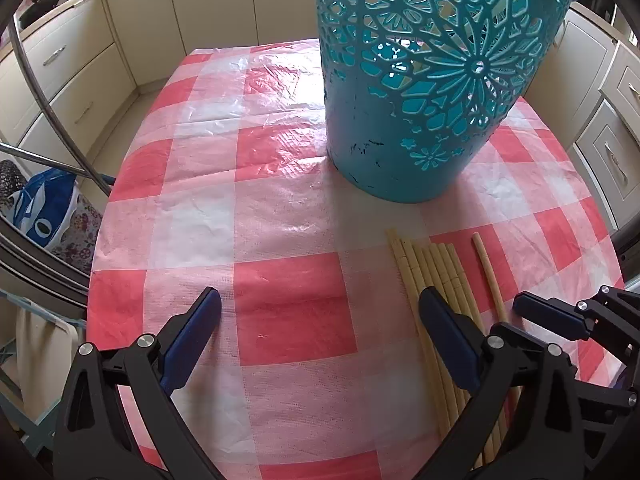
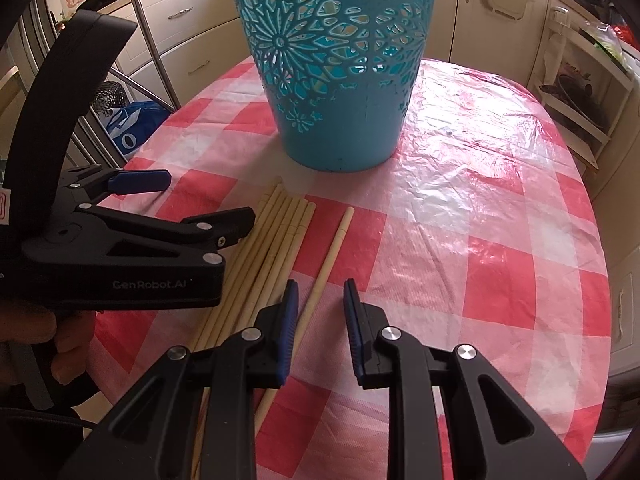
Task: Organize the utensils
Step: 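Move both grippers back down to the pile of wooden sticks, then grasp a wooden stick with the left gripper while the right gripper grasps another stick, then lift the stick over the teal basket and open the left gripper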
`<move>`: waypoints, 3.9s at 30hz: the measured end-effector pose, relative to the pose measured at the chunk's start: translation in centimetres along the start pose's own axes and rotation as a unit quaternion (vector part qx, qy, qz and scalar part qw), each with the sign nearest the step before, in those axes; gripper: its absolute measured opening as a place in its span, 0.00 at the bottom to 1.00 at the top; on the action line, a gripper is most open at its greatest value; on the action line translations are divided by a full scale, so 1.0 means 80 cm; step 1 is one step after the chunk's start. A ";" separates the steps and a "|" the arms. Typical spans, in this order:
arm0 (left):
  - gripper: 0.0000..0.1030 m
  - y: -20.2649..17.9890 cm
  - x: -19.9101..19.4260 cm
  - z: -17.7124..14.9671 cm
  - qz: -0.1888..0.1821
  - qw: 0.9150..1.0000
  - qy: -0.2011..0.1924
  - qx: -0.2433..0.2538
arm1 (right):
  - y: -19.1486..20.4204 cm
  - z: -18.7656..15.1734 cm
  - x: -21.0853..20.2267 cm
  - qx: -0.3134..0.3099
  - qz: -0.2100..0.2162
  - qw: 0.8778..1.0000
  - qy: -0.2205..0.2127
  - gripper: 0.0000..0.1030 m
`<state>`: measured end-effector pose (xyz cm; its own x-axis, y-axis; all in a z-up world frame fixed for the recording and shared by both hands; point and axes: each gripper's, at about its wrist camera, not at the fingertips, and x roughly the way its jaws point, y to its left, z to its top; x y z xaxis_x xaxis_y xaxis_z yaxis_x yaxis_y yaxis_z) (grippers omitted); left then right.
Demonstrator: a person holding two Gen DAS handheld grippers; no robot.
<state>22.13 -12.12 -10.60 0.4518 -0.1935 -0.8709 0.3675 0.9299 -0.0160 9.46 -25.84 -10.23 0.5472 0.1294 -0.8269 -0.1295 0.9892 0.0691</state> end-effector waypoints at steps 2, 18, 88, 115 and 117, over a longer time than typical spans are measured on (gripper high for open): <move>0.92 0.000 0.000 -0.001 0.001 1.000 0.001 0.000 | 0.000 0.000 0.000 -0.001 0.000 1.000 0.001 0.23; 0.90 -0.009 0.002 -0.005 0.024 1.000 0.002 0.009 | 0.003 0.000 0.000 -0.006 -0.001 1.000 0.002 0.29; 0.05 0.024 -0.090 0.026 -0.124 0.985 -0.112 0.041 | -0.023 0.012 0.002 0.015 -0.014 1.000 0.000 0.07; 0.05 0.006 -0.192 0.189 -0.141 0.871 -0.457 -0.116 | -0.026 0.013 0.004 0.008 -0.008 1.000 -0.009 0.07; 0.05 0.008 -0.182 0.190 -0.134 0.873 -0.454 -0.116 | -0.025 0.014 0.005 0.004 -0.008 1.000 -0.009 0.07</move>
<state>28.14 -13.44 9.50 0.8718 -0.4843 -0.0736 0.4319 0.8308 -0.3512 10.89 -27.72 -10.06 0.5643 0.1150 -0.8175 -0.1144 0.9916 0.0605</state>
